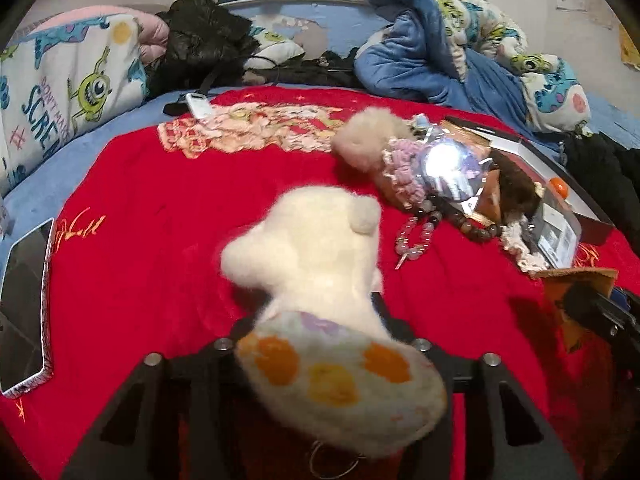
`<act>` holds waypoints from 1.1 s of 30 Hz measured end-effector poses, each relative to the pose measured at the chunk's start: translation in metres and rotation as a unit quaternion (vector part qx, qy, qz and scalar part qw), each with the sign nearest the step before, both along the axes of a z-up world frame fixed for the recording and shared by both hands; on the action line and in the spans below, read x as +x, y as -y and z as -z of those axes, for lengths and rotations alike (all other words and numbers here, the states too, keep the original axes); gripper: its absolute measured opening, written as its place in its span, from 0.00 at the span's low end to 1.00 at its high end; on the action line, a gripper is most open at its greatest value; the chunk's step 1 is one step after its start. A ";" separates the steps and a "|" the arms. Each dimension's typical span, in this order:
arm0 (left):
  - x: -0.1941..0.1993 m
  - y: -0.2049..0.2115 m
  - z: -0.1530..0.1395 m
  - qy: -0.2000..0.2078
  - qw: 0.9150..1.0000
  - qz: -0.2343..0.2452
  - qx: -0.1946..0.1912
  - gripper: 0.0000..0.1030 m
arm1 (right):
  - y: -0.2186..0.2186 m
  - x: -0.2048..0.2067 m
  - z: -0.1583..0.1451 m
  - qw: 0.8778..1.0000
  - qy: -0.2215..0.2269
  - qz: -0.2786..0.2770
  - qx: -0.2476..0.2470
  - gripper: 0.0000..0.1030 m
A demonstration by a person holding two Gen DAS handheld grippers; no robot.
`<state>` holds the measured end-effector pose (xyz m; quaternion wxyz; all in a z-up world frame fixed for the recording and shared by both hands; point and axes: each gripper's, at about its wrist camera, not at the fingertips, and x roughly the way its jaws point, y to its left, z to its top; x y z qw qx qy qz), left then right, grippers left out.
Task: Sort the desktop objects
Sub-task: 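Lift and carry the plush toy and snack pouch over the black box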
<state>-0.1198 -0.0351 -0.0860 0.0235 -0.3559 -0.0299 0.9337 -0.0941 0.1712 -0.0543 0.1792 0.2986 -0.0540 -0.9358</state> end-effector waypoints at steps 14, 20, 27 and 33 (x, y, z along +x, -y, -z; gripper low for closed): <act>0.019 -0.007 -0.017 -0.016 0.999 0.025 0.038 0.39 | -0.008 0.005 -0.009 1.000 -0.019 0.002 -0.016 0.42; 0.032 -0.041 -0.034 -0.028 0.995 0.075 0.051 0.39 | -0.022 0.012 -0.018 0.999 -0.029 0.012 -0.020 0.42; 0.044 -0.093 -0.052 -0.039 0.988 0.131 0.069 0.39 | -0.057 0.031 -0.028 0.997 -0.043 0.060 -0.005 0.42; 0.054 -0.131 -0.055 -0.036 0.981 0.169 0.081 0.39 | -0.105 0.051 -0.020 0.994 -0.034 0.106 0.005 0.42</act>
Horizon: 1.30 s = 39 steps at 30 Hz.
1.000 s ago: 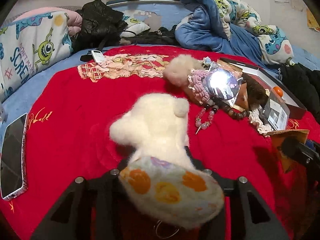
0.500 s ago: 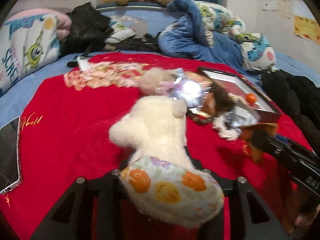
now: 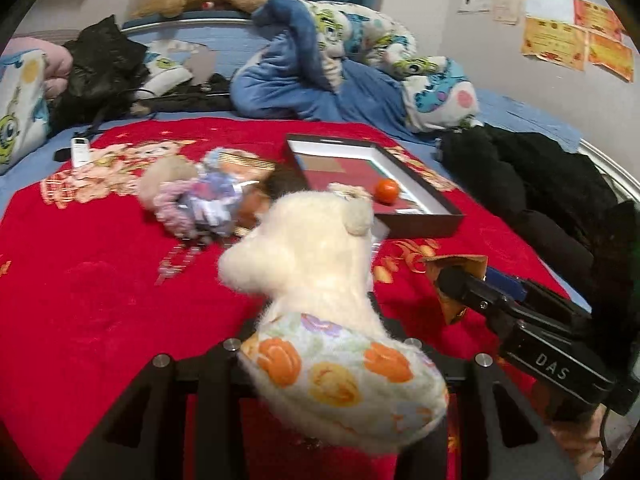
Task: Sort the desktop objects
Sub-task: 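Lift and carry the plush toy and snack pouch over the black box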
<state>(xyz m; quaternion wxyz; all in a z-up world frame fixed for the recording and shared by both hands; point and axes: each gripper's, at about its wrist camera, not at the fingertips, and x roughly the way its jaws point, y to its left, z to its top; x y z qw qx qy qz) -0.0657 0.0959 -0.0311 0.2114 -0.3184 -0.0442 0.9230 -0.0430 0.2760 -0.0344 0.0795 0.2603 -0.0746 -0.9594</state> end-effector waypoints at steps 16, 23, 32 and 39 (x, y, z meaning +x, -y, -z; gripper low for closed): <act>-0.041 -0.061 -0.019 -0.003 1.000 0.025 -0.007 0.39 | -0.070 -0.022 -0.017 0.997 -0.014 0.029 -0.069 0.42; -0.106 -0.082 -0.043 -0.017 1.000 0.018 -0.013 0.39 | -0.076 -0.084 -0.045 0.997 -0.030 0.024 -0.061 0.42; -0.230 -0.117 -0.051 -0.004 0.999 0.015 -0.035 0.39 | -0.087 -0.196 -0.073 0.998 -0.029 0.034 -0.035 0.42; -0.282 -0.117 -0.007 0.048 0.998 0.010 -0.029 0.39 | -0.099 -0.248 -0.053 0.999 -0.005 0.049 -0.017 0.42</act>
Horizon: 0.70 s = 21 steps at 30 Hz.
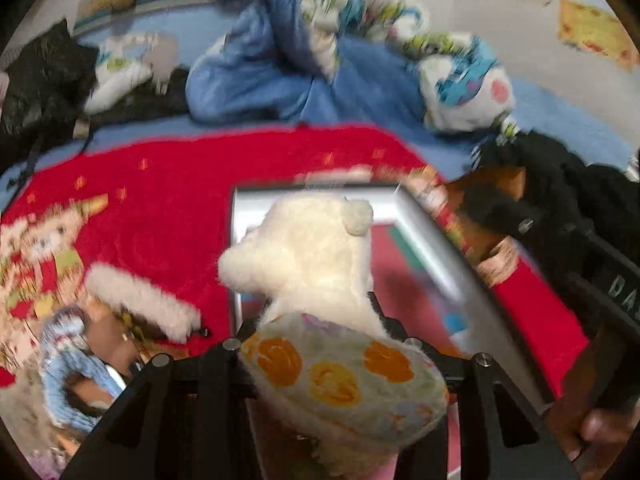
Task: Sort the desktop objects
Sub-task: 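Lift and carry the plush toy and snack pouch over the black box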
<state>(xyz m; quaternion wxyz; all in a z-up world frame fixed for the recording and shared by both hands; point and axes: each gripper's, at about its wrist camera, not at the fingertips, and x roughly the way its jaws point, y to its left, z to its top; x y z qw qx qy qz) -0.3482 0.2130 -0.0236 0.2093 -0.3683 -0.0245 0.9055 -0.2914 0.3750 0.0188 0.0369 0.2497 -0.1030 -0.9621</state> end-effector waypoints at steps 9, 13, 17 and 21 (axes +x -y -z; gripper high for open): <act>0.005 -0.009 0.007 -0.025 0.999 0.002 -0.020 0.39 | 0.000 0.013 0.020 1.000 0.013 -0.006 0.004 0.42; 0.013 -0.016 0.015 -0.034 0.998 -0.004 -0.058 0.39 | 0.007 0.015 0.024 1.000 0.015 -0.011 0.010 0.42; 0.016 -0.014 0.012 -0.044 0.998 -0.004 -0.053 0.40 | 0.010 0.013 0.034 0.999 0.033 -0.007 0.024 0.42; 0.016 -0.015 0.015 -0.038 0.998 -0.001 -0.054 0.40 | 0.008 0.011 0.037 0.999 0.037 -0.001 0.023 0.42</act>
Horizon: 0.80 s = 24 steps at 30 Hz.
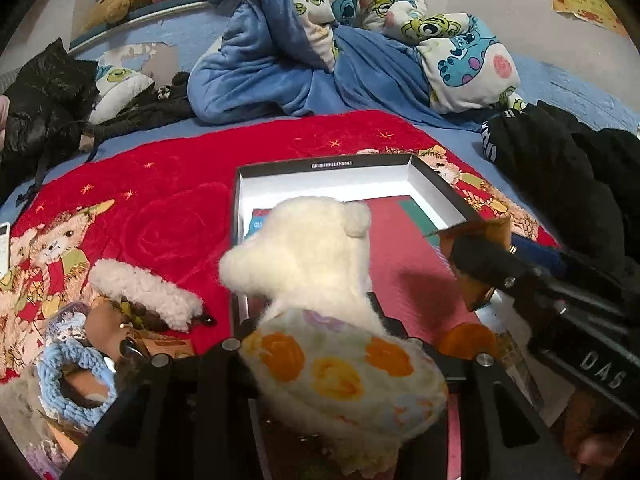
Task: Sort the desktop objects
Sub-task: 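Lift and carry the plush toy and snack pouch over the black box, then open the right tool to drop the pouch in the box while the left tool releases the plush toy there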
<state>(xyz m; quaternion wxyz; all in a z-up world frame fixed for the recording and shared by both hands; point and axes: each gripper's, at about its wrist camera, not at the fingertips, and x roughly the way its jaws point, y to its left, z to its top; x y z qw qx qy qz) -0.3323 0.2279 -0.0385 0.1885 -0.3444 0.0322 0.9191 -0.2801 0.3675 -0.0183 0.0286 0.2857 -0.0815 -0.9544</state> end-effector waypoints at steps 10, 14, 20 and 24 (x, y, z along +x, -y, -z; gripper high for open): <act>0.001 0.002 0.004 0.011 1.000 0.001 0.005 0.40 | -0.003 -0.013 0.014 0.999 0.043 0.017 0.003 0.42; 0.000 0.001 0.005 0.013 1.000 0.004 0.002 0.41 | -0.005 -0.015 0.018 0.998 0.056 0.021 0.002 0.42; 0.001 -0.001 0.007 0.016 1.000 0.005 -0.001 0.41 | -0.008 -0.019 0.023 0.997 0.076 0.020 -0.009 0.43; 0.002 -0.002 0.007 0.017 1.000 0.004 -0.004 0.41 | -0.009 -0.019 0.025 0.997 0.079 0.014 -0.019 0.44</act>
